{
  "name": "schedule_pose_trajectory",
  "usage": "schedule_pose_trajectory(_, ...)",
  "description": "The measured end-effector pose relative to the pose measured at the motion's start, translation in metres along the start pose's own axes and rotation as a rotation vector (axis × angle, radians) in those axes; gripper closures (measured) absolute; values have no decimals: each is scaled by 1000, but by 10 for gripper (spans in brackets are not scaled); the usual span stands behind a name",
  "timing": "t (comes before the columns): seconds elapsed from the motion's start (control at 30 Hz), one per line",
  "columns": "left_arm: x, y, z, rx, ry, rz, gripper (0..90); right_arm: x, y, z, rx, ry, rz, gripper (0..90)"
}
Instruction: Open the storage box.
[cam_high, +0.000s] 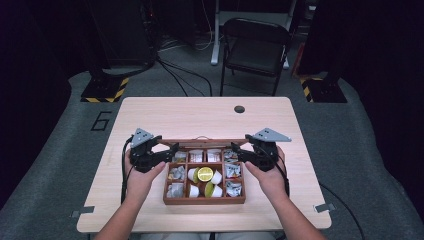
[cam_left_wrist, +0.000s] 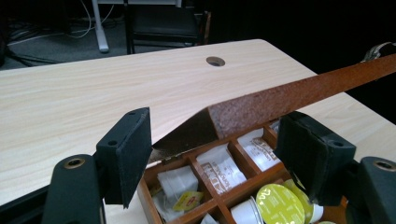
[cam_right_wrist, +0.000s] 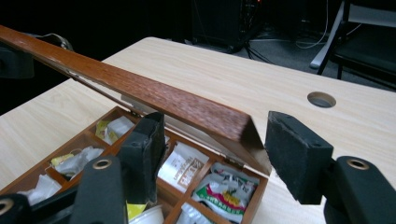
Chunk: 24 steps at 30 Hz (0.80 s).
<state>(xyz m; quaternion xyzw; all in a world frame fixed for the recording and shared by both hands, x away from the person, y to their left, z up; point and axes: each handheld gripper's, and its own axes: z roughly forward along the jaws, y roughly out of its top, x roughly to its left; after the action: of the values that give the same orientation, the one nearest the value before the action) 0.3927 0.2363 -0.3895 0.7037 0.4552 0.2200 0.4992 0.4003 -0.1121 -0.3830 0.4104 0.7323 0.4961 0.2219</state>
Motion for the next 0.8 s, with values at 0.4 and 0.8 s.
schedule_pose_trajectory(0.4, 3, 11, 11, -20, 6, -10, 273, -2, 12, 14, -1, -20, -20, 361)
schedule_pose_trajectory(0.8, 12, 15, 21, -44, -6, -23, 286, -10, 18, 24, -6, -16, 6, 367)
